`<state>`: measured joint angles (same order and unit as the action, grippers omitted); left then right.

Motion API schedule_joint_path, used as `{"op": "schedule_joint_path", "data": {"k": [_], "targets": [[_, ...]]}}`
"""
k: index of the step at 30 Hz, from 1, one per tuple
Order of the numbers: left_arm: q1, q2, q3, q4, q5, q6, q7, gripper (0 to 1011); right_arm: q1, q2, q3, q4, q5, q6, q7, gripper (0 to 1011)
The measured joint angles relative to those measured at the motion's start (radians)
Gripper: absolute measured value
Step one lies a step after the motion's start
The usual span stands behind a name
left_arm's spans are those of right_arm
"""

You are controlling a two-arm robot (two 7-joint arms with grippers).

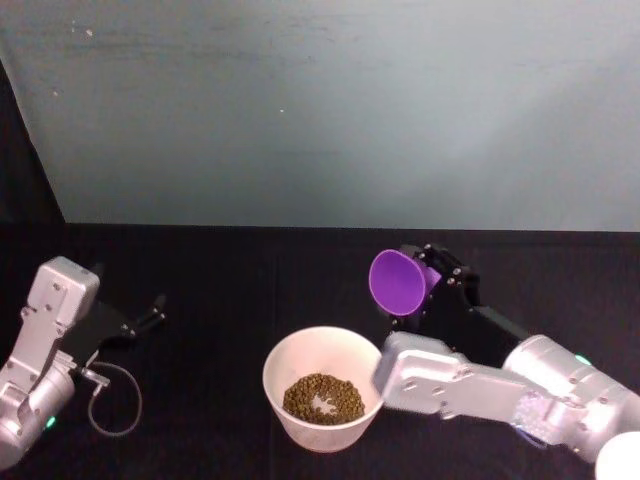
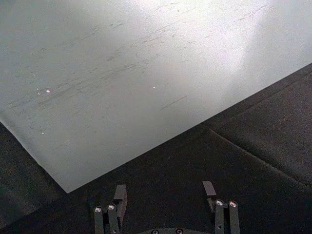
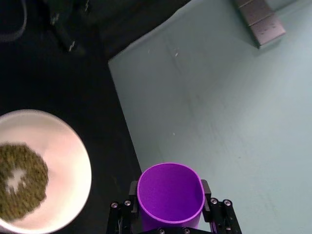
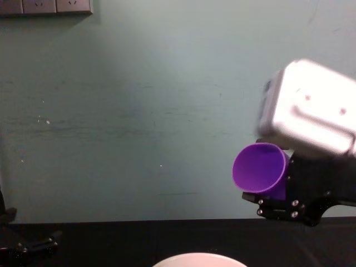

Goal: Pick up the cup and pour the mung beans from the cup into the bowl.

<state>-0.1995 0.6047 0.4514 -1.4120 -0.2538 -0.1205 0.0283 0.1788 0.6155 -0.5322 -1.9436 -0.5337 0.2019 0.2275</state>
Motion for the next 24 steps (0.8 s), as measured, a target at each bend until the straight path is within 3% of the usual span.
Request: {"op": "schedule_joint_path", "data": {"k": [3, 6, 9, 12, 17, 19, 24], "targets": [[0.0, 0.0, 0.0, 0.0, 0.0, 0.0, 0.0, 1003, -0.022, -0.005, 0.034, 0.01, 0.061, -0.049, -0.006, 723], [0.0, 0.0, 0.0, 0.0, 0.0, 0.0, 0.0, 1003, -0.055, -0.015, 0.091, 0.03, 0.157, -0.121, -0.011, 723], [0.0, 0.0, 0.0, 0.0, 0.0, 0.0, 0.0, 1004, -0.075, -0.027, 0.125, 0.045, 0.214, -0.158, -0.01, 723], [0.0, 0.0, 0.0, 0.0, 0.0, 0.0, 0.0, 1004, -0.086, -0.037, 0.147, 0.06, 0.251, -0.179, -0.006, 723], [0.0, 0.0, 0.0, 0.0, 0.0, 0.0, 0.0, 1003, -0.111, -0.068, 0.204, 0.112, 0.351, -0.238, 0.013, 723], [0.0, 0.0, 0.0, 0.0, 0.0, 0.0, 0.0, 1003, -0.114, -0.073, 0.21, 0.117, 0.365, -0.245, 0.016, 723], [0.0, 0.0, 0.0, 0.0, 0.0, 0.0, 0.0, 1004, -0.129, -0.109, 0.26, 0.168, 0.47, -0.283, 0.047, 723]]}}
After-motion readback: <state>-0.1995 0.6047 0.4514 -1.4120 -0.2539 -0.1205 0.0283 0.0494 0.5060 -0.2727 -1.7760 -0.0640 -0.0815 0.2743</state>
